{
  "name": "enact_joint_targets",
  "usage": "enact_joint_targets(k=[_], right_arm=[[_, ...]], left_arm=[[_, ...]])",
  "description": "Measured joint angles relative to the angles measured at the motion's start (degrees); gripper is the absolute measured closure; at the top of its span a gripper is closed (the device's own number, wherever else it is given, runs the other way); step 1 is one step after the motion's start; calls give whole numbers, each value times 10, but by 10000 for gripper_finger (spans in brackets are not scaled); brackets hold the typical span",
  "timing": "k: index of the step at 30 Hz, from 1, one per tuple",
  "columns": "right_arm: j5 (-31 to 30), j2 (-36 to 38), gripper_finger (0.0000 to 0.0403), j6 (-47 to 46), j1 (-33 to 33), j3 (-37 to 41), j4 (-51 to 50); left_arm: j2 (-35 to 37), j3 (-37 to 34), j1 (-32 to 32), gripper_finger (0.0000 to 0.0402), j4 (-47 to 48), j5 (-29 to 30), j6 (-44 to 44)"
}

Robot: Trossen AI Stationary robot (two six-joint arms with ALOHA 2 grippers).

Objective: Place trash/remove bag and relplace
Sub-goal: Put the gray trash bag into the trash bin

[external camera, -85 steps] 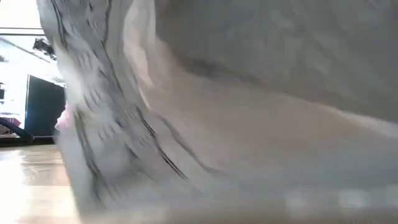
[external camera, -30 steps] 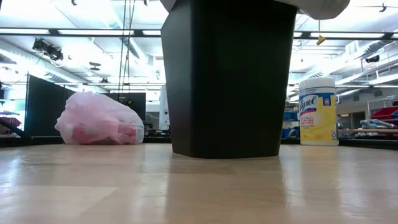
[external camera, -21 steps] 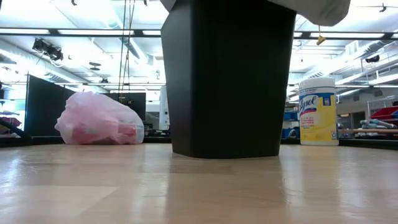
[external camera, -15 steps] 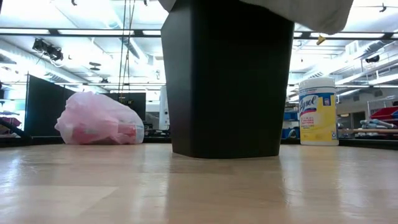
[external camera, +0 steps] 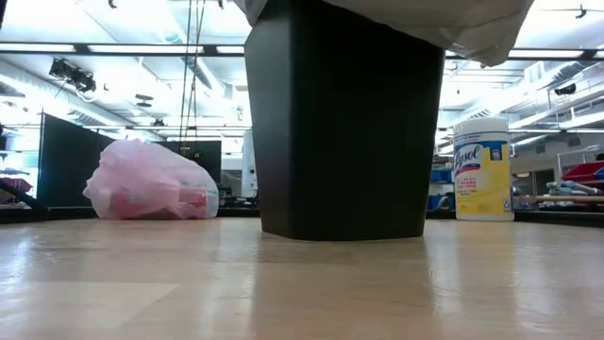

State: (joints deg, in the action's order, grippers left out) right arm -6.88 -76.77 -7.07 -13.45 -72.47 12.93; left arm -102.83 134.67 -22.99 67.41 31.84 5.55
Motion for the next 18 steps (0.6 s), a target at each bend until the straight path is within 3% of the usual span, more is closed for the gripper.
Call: enact_joint_targets(k=[7, 16, 18], right_arm=[[26, 0, 200, -33, 12, 0, -32], [40, 0, 380, -8, 12, 0, -37], [34, 2, 394, -3, 11, 0, -31]], left_arm=[[0, 0, -8, 396, -6, 4, -6], [0, 0, -11, 396, -2, 6, -15], [0, 1, -14, 394, 0, 6, -30]])
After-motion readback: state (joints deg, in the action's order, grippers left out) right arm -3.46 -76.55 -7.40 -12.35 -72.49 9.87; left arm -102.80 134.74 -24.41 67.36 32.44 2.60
